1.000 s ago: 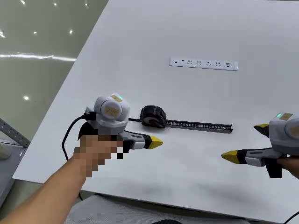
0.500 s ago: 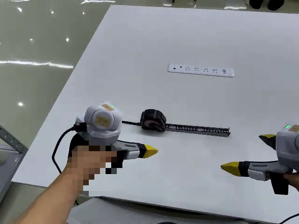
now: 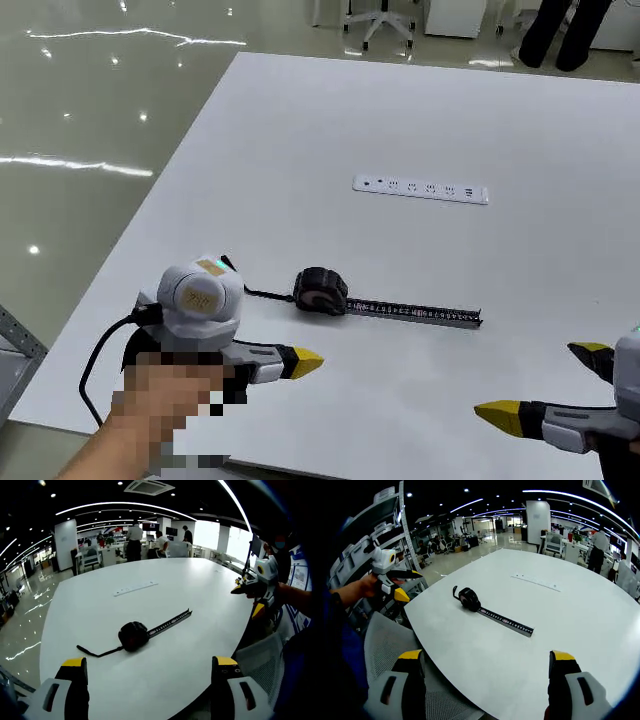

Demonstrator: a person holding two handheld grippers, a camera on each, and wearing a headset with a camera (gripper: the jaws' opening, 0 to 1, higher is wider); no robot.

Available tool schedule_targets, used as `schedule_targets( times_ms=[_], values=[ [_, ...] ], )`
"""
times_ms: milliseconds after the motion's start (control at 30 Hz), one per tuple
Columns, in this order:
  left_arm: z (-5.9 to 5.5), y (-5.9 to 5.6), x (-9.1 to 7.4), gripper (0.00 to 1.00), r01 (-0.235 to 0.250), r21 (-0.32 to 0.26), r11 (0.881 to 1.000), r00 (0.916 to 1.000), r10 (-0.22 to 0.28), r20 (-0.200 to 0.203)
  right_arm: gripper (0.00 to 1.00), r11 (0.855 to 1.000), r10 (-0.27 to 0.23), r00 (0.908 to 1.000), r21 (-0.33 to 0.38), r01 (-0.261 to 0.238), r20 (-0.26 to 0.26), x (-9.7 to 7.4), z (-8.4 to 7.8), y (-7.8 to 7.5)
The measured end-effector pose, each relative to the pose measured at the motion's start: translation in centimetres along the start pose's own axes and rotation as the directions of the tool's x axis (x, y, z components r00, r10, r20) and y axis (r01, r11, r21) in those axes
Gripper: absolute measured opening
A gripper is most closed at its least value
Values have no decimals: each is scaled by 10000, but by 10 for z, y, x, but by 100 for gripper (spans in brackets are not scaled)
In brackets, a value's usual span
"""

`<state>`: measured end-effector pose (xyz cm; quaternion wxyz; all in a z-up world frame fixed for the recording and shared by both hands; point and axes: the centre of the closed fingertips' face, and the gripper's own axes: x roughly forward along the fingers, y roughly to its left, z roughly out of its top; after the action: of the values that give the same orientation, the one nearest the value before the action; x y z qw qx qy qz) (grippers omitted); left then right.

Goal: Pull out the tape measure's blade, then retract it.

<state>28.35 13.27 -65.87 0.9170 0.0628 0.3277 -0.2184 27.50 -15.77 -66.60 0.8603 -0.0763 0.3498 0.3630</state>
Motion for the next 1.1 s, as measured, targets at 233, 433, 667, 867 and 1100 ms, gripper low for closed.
schedule_targets(
  times_ms=[233,433,667,867,1100],
  values=[
    [-8,-5,-20,100,-168,-157,9997,9997,165,-163,100,9998,-130,9997,158,127,218,-19,5,12],
    [-13,-11,-34,100,-229,-177,9996,9993,223,-298,100,9996,-214,9993,182,208,319,-30,5,15],
    [-17,-10,-41,100,-455,-391,9982,9982,438,-415,100,9996,-243,9988,155,237,423,-38,8,18],
    [-17,-10,-47,100,-574,-571,9967,9973,546,-490,100,9995,-288,9985,140,281,455,-43,9,20],
    [-15,-12,-51,100,-553,-617,9966,9979,531,-373,100,9993,-349,9983,167,342,456,-48,8,26]
  ],
)
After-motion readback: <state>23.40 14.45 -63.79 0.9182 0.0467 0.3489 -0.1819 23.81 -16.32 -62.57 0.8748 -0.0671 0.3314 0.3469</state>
